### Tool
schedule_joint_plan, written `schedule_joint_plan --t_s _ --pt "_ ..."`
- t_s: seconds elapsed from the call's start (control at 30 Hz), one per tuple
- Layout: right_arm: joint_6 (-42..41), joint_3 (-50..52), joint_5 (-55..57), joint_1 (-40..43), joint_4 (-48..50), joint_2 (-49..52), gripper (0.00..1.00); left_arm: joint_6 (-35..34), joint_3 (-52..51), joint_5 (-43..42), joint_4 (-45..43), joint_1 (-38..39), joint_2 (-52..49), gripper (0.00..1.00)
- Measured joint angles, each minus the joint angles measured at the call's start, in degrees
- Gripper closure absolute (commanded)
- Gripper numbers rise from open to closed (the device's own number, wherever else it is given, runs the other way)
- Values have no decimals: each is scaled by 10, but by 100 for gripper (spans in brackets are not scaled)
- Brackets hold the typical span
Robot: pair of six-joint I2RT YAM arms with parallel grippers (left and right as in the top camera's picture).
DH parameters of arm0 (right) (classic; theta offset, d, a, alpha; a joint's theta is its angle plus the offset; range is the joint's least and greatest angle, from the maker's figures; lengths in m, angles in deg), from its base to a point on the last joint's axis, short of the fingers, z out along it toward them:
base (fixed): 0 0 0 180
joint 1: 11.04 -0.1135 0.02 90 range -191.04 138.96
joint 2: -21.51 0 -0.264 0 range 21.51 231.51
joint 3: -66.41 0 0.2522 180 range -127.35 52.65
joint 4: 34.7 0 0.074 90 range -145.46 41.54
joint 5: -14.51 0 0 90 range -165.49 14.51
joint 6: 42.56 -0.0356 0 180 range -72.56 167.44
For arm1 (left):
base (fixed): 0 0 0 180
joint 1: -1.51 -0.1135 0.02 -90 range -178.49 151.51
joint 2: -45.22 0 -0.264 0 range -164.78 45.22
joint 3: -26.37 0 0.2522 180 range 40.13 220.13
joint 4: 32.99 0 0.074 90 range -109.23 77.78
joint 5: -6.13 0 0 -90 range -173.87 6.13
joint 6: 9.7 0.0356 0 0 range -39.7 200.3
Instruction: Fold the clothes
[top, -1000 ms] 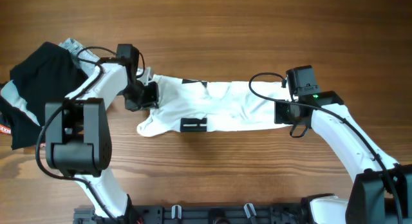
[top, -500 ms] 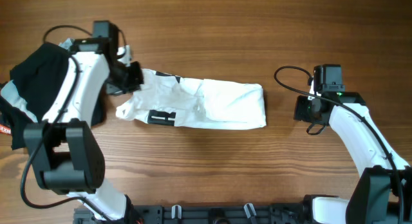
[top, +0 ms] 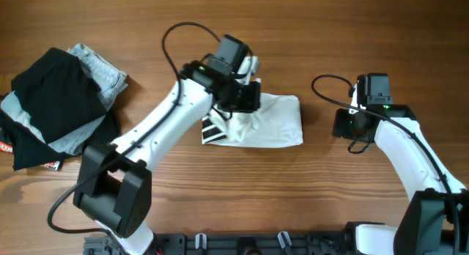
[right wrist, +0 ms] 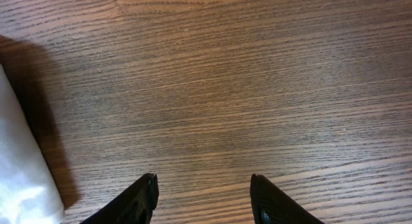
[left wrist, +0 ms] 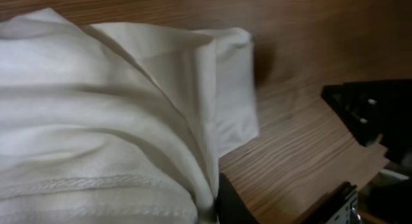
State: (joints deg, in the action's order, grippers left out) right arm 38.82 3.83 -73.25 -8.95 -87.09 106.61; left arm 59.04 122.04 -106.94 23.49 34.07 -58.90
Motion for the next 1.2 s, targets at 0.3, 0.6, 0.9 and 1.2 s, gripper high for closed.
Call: schedule_joint_plan --t_s 0.3,0.6,0.9,1.2 --pt "2 0 -12 0 -6 0 49 -42 0 1 -51 26 0 84" --pt "2 0 -12 0 -9 0 49 -57 0 0 -91 46 0 80" --pt "27 0 -68 0 4 0 48 -59 0 19 -92 34 -1 79" --pt "115 -29 -243 -73 80 0 47 -61 0 58 27 -150 7 71"
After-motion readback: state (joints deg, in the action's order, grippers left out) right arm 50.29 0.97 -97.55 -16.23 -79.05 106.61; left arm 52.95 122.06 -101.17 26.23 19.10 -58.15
